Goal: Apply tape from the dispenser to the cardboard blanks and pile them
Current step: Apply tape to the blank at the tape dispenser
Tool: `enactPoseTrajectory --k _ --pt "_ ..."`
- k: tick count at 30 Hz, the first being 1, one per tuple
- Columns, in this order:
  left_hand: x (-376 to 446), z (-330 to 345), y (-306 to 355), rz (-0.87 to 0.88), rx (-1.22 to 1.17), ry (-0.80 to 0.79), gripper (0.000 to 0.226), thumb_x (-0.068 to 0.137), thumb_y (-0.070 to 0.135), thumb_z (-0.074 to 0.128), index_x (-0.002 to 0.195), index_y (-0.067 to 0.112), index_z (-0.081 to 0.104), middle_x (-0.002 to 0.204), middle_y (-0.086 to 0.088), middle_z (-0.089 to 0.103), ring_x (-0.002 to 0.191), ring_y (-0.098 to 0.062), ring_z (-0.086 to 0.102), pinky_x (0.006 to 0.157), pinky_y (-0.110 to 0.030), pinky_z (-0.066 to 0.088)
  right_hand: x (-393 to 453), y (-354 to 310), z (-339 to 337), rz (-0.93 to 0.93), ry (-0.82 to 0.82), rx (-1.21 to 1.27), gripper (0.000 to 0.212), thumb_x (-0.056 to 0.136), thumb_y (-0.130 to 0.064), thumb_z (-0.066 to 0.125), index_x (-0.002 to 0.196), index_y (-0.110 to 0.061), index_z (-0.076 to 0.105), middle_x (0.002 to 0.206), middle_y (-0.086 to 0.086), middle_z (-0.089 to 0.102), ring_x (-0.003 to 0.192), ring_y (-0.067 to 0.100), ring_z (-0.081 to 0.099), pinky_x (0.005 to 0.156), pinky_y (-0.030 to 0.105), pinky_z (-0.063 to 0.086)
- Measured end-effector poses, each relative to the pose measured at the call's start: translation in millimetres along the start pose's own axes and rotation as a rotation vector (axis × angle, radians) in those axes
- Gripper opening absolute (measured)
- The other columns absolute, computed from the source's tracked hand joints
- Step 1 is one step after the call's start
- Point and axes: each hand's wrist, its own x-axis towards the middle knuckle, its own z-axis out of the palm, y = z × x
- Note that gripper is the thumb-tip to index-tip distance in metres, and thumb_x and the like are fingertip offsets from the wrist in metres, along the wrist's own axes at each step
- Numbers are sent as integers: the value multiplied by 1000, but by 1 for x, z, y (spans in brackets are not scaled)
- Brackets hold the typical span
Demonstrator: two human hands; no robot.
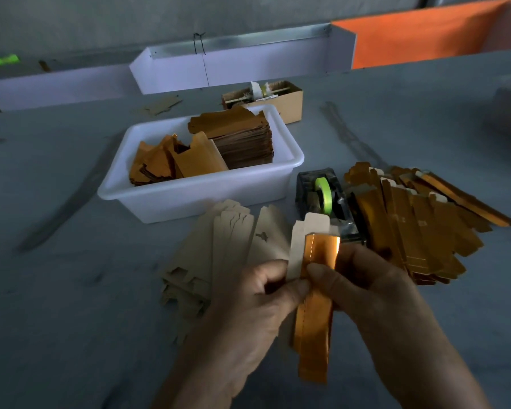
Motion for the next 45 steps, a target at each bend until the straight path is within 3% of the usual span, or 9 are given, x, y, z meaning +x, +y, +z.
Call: enactPoseTrajectory --k 9,12,16,18,23,29,33,41,45 --pt "4 14 -15 117 105 391 18 77 26 75 79 41 65 63 14 67 54 -2 61 48 -19 43 2 8 9 43 77 168 8 80 -13 66 82 -19 70 78 6 72 78 24 69 73 38 57" --pt "5 24 -22 346 458 527 18 81 21 73 84 38 66 73 11 67 66 -5 62 52 -29 52 3 10 13 28 140 161 8 78 -12 69 79 -20 70 74 6 72 74 25 69 73 41 57" --pt "2 40 -23 393 824 444 29 60 11 77 86 23 71 73 -7 56 65 -25 58 48 -31 46 2 7 14 28 158 175 4 76 -16 70 79 -20 71 72 2 72 72 17 69 69 33 56" --pt "-1 45 -21 393 861 393 19 75 29 50 91 30 59 82 -10 57 75 -31 57 60 -38 53 2 6 14 25 163 180 2 79 -16 68 78 -16 70 70 2 71 69 14 69 61 22 53" --pt "-2 55 -17 165 740 353 37 75 23 41 90 11 73 75 -6 57 70 -25 51 50 -33 48 0 5 12 61 156 135 24 75 -34 68 70 -11 65 58 2 64 54 12 60 51 19 48" --pt "-4 44 -16 200 404 437 22 81 21 66 95 37 64 90 7 64 83 -13 64 68 -36 56 1 5 7 76 150 191 12 78 -24 66 71 -14 67 65 6 62 66 20 58 71 36 50" --pt "0 23 -3 -162 -50 275 5 79 21 71 78 24 68 65 4 69 56 -5 64 46 -15 45 1 2 8 2 158 172 20 71 -34 65 69 -14 64 59 2 55 62 17 54 70 38 51" --pt "14 10 -7 -96 -278 409 14 81 8 66 68 13 68 54 2 61 42 -3 50 39 -13 38 26 -4 -43 -167 430 -298 12 85 -31 60 77 -25 67 74 -5 64 63 7 57 54 22 40" --pt "18 7 -12 -52 -292 428 22 80 12 67 61 23 71 57 2 61 48 -7 49 39 -14 37 35 -2 -47 -143 265 -452 16 87 -23 59 74 -23 67 63 -3 63 60 11 59 57 25 46"
